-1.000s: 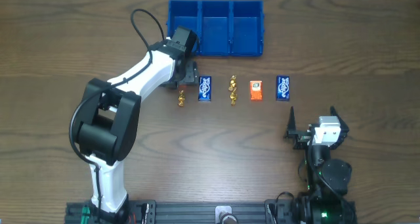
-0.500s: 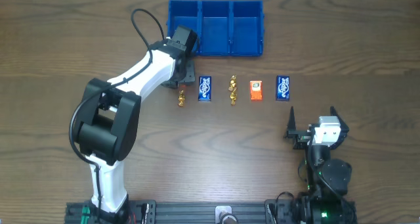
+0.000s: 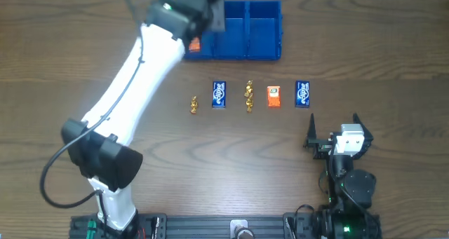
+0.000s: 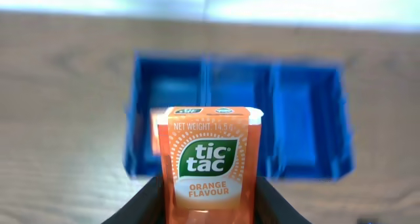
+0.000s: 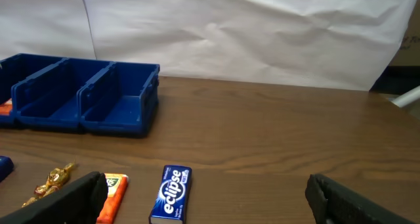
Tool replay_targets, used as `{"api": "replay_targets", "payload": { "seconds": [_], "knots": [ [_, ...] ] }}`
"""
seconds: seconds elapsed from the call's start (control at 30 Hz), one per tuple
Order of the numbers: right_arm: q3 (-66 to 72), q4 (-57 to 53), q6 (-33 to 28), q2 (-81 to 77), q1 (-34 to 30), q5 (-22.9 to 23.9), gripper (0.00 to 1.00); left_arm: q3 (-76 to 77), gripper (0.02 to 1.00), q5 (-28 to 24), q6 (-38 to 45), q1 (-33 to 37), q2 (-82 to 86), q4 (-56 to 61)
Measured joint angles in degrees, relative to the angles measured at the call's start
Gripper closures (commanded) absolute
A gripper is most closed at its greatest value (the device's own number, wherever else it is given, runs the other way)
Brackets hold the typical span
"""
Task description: Sort Candies Into Trays
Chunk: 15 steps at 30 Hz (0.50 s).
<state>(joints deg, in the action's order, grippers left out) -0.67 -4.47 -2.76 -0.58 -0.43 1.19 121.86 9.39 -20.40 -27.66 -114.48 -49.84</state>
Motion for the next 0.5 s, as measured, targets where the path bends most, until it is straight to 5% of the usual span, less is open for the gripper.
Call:
{"api": "replay_targets", "payload": {
  "seconds": [0.5],
  "knots": [
    [0.00,-0.02,0.00,0.00,0.00,0.00,0.001,6.05,0.816,-5.57,2.69,8.46,-21.14,-0.17]
  ]
}}
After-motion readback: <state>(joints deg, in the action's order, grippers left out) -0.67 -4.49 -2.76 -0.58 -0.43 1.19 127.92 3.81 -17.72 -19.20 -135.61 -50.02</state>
